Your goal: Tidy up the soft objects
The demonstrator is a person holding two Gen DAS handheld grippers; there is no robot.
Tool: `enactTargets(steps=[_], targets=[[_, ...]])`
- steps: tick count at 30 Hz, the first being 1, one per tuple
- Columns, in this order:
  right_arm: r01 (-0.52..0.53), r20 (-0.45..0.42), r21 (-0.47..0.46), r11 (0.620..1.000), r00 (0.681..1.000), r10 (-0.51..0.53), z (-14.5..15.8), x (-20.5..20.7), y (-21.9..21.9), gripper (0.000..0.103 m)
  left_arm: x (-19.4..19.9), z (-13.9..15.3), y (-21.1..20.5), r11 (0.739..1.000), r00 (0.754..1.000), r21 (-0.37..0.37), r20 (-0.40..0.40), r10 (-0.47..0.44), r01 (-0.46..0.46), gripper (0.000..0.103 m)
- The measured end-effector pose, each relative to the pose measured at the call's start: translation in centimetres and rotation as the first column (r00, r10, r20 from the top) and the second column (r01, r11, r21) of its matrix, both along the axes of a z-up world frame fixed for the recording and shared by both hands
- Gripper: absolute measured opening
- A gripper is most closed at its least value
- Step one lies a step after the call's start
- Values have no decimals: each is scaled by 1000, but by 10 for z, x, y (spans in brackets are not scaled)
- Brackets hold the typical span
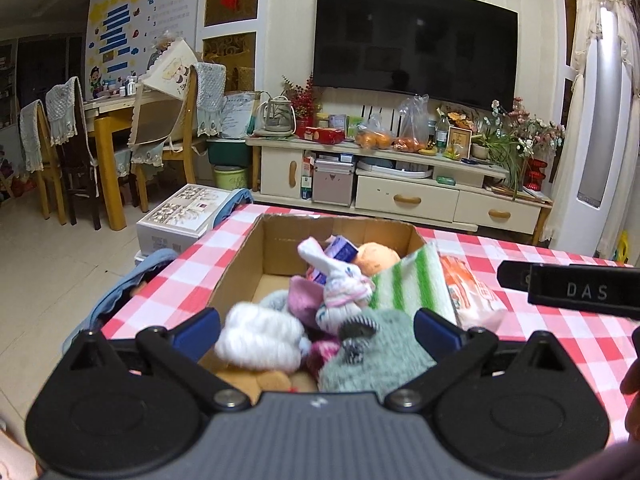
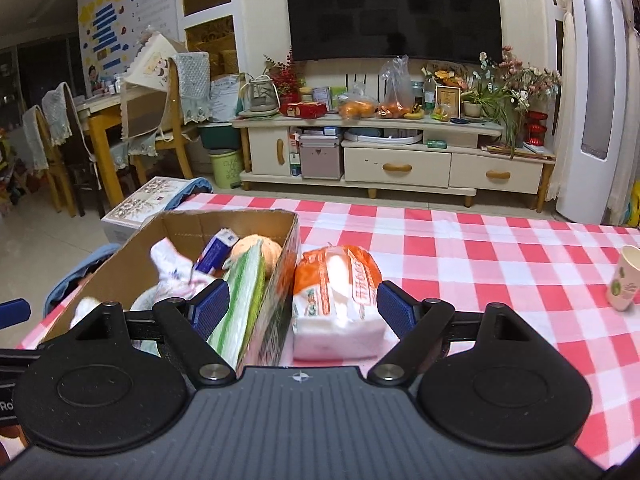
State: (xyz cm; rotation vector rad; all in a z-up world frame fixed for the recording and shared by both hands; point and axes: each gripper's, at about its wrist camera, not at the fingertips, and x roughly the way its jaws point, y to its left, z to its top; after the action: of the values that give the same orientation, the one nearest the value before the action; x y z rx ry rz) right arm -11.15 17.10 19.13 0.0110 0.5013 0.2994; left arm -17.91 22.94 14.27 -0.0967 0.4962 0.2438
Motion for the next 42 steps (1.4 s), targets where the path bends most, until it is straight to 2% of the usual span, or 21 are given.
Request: enactTargets(steps=[18,35,42], targets=[[-27,18,-20,999,999,28,3,-87,-21,101,-58,15,-19,999,999,26,4,40,-40,102],[-58,56,-37,998,997,60,10,-116,-26,102,-86,24,-24,998,998,22,28,51,-51,102],[-60,64,-47,997,996,63,9,-121,-26,103,-89,23,-26,997,998,42,30,61,-62,102]])
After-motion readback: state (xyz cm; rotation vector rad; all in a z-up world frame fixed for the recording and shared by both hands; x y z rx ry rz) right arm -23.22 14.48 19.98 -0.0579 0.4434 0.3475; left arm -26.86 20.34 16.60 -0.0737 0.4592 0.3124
